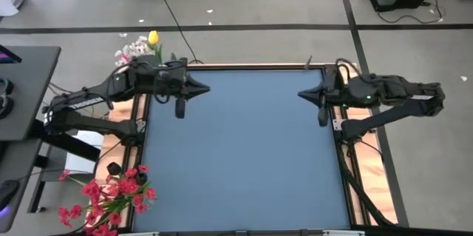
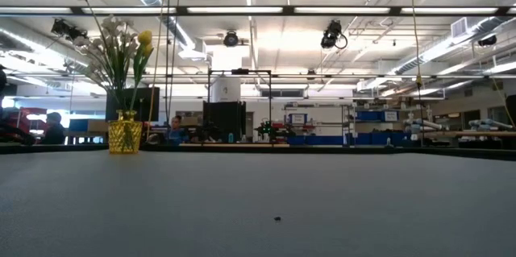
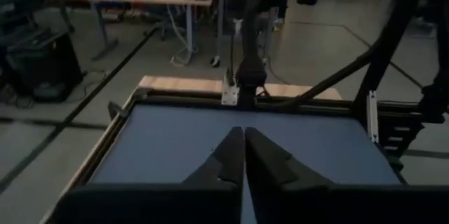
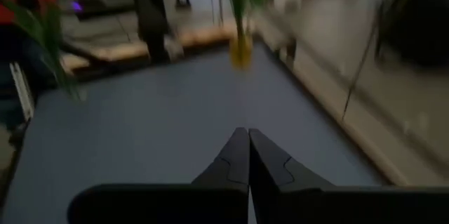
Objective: Sort flowers into vase by color
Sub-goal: Return to Home Position
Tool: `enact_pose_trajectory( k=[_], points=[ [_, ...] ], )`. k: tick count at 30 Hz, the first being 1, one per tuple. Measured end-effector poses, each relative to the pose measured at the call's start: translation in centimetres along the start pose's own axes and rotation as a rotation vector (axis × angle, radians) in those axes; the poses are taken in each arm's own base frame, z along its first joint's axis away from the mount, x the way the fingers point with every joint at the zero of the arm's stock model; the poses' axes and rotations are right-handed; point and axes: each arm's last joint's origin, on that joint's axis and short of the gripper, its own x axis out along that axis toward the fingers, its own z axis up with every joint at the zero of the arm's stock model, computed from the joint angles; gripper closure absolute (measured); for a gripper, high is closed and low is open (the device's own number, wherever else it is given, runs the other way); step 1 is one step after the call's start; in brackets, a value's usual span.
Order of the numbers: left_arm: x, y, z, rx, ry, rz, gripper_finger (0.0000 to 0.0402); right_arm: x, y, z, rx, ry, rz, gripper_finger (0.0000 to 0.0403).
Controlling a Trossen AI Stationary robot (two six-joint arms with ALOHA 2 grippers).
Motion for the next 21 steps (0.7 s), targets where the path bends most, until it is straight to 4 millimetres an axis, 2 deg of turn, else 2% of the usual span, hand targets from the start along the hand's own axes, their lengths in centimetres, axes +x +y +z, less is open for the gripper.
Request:
enact_pose_trajectory(
  k=[2,6,10,12,15,17,21],
  points=[
    [0.2,0.0,-0.6,0.016,-0.013,-0.006,0.0394,0.0,0.2,0.1,-0.058,-0.087,0.004,0.0399],
    [1.0,0.4,-4.5,-0.036,-0.02,0.002,0.0395,0.5,0.0,-1.0,-0.094,-0.226,0.011,0.04],
    [0.8,0.4,-7.3,-0.053,-0.053,0.001,0.0397,1.8,-0.2,-2.7,-0.111,-0.36,0.006,0.0401],
    [0.8,0.5,-8.8,-0.036,-0.012,0.007,0.0399,2.4,-0.4,-3.6,-0.109,-0.426,0.018,0.0401],
    [0.2,0.9,-10.0,-0.03,-0.011,0.034,0.0399,3.4,-0.5,-5.5,-0.101,-0.476,0.042,0.0401],
    [-0.5,1.0,-10.4,-0.042,-0.072,0.05,0.04,4.2,-0.5,-7.2,-0.101,-0.484,0.064,0.0401],
    [-1.7,0.7,-12.6,-0.035,-0.161,0.04,0.04,5.9,-0.7,-10.5,-0.073,-0.529,0.104,0.0402]
  ],
)
